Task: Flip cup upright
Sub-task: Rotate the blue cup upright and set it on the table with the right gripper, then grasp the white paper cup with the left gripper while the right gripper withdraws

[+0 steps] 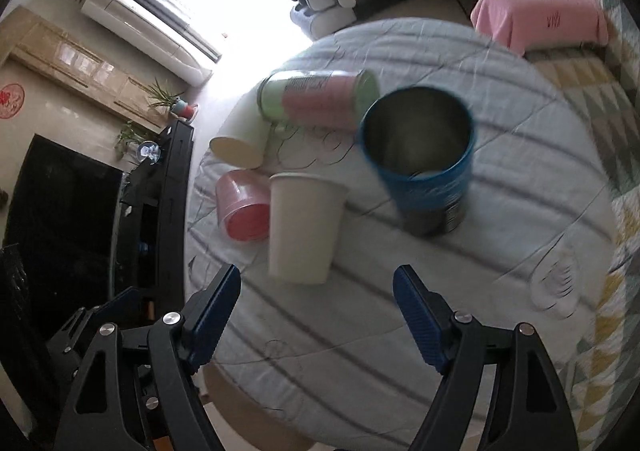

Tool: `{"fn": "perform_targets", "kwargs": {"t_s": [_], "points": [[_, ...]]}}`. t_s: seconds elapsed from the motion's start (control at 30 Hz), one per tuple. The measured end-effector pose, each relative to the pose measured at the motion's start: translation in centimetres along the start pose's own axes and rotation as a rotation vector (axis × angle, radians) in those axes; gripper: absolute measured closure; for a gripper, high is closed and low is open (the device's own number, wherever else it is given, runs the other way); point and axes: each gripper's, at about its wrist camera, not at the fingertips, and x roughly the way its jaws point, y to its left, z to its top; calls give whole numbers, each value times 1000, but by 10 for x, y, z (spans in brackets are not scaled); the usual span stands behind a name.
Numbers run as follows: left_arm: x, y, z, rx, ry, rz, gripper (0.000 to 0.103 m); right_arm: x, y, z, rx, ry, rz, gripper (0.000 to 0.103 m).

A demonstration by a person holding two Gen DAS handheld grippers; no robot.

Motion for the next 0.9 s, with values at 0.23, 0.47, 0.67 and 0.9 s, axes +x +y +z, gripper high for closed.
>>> {"fn": "perform_targets", "kwargs": {"t_s": [0.23,0.47,0.67,0.9], "points": [[0,13,8,-9,-5,-21,1,-3,2,-7,-53,-31,-79,23],[10,6,7,41,28,-17,1,8,-17,-5,75,16,15,23],[15,-18,23,24,23,-78,1,-3,-40,-14,112,26,-19,23],[50,-62,48,48,51,-61,1,-11,-68,-21,49,5,-127,23]]}}
